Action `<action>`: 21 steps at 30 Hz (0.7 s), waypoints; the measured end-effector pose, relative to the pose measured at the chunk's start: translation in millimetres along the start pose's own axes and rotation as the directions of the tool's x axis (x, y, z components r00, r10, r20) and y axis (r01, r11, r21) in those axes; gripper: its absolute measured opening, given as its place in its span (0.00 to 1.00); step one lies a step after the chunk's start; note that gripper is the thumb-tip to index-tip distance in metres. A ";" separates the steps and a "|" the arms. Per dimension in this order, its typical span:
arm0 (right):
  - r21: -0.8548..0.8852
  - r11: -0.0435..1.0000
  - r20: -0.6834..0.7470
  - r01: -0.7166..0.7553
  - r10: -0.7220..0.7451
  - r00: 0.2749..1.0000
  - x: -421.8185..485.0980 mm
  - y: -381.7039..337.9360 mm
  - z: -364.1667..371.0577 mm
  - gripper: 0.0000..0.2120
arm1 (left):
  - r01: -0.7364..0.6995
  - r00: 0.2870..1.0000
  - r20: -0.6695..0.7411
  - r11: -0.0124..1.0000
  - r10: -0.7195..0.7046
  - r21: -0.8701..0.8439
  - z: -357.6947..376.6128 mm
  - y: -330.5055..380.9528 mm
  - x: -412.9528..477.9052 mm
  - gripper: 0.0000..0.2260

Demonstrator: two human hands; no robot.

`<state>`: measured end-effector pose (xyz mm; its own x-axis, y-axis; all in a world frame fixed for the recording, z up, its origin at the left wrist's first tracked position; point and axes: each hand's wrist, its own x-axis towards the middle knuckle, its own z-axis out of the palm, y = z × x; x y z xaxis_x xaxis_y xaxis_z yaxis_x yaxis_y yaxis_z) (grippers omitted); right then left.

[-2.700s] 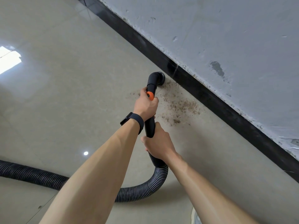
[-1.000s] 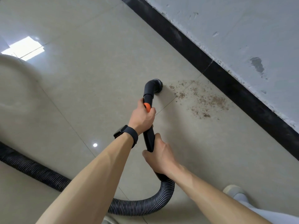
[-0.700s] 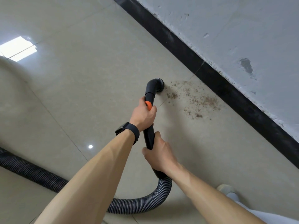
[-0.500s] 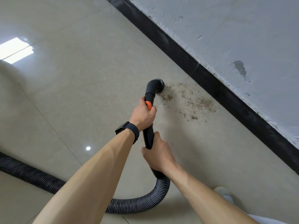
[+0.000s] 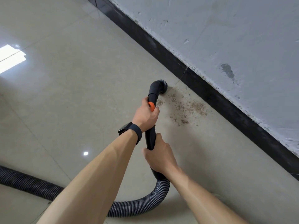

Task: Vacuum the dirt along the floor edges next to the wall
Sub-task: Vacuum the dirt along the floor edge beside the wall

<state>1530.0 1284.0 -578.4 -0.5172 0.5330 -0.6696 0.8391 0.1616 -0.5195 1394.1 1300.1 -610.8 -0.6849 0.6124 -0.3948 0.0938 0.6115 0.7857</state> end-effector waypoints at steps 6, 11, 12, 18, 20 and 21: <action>0.023 1.000 -0.019 -0.018 0.019 1.000 5.0 7.2 -13.7 0.11 | -0.042 0.998 0.039 0.998 0.040 0.038 15.5 9.2 10.5 0.19; 0.054 0.998 -0.043 -0.043 0.045 0.998 6.9 13.8 -23.4 0.11 | -0.052 0.995 0.092 0.997 0.047 0.053 27.0 21.7 13.6 0.19; 0.056 0.997 -0.047 -0.047 0.050 0.998 7.1 15.3 -25.5 0.11 | -0.053 0.990 0.132 0.996 0.044 0.067 28.9 25.4 13.7 0.18; 0.066 0.994 -0.071 -0.082 0.087 0.994 10.6 24.6 -38.8 0.11 | -0.042 0.985 0.172 0.998 0.033 0.050 45.1 40.6 17.4 0.20; 0.071 0.993 -0.080 -0.095 0.101 0.992 11.9 27.4 -42.6 0.11 | -0.020 0.976 0.218 0.999 0.010 0.042 50.6 45.5 19.5 0.20; 0.070 0.993 -0.085 -0.099 0.105 0.991 12.4 29.2 -44.0 0.11 | -0.011 0.974 0.227 0.999 0.002 0.040 52.9 46.9 20.7 0.21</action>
<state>1555.5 1331.9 -578.5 -0.4098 0.6159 -0.6729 0.8723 0.0489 -0.4865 1422.6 1368.0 -607.3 -0.5028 0.7114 -0.4911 0.1306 0.6241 0.7704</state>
